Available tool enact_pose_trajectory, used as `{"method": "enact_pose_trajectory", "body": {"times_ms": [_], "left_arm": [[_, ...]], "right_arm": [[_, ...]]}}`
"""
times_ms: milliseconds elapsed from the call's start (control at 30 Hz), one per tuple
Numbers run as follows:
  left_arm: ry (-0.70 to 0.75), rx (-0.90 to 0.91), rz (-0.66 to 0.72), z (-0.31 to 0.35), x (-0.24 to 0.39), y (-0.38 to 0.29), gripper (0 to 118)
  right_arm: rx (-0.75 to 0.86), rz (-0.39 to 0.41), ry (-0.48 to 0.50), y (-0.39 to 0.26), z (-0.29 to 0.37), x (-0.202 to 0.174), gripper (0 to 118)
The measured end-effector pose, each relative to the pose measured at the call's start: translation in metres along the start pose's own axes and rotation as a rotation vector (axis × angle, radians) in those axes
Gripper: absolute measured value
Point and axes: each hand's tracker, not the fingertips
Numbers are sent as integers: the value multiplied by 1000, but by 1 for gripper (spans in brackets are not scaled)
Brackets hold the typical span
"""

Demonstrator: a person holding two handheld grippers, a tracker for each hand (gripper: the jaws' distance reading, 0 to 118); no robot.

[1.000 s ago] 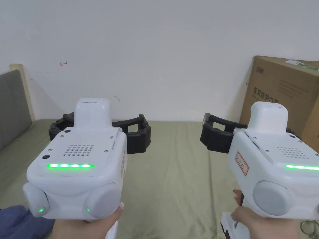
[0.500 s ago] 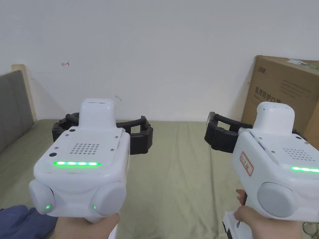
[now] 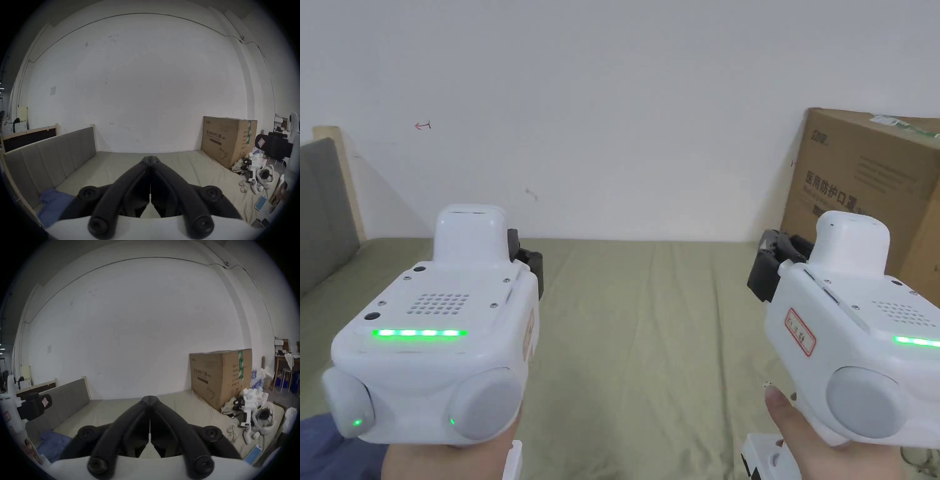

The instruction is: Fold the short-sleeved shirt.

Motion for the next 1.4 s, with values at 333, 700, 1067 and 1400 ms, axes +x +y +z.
{"method": "enact_pose_trajectory", "body": {"times_ms": [333, 700, 1067, 1400], "left_arm": [[137, -74, -24, 24, -73, -12, 0], [556, -66, 52, 124, -232, -28, 0], [143, -856, 78, 12, -302, -165, 0], [313, -1079, 237, -55, -387, -284, 91]], "right_arm": [[-76, 57, 157, -23, -21, -68, 1], [-169, 21, 586, -60, -21, -255, 1], [-469, 180, 664, -126, -60, -299, 1], [-605, 177, 655, -187, -94, -303, 1]]}}
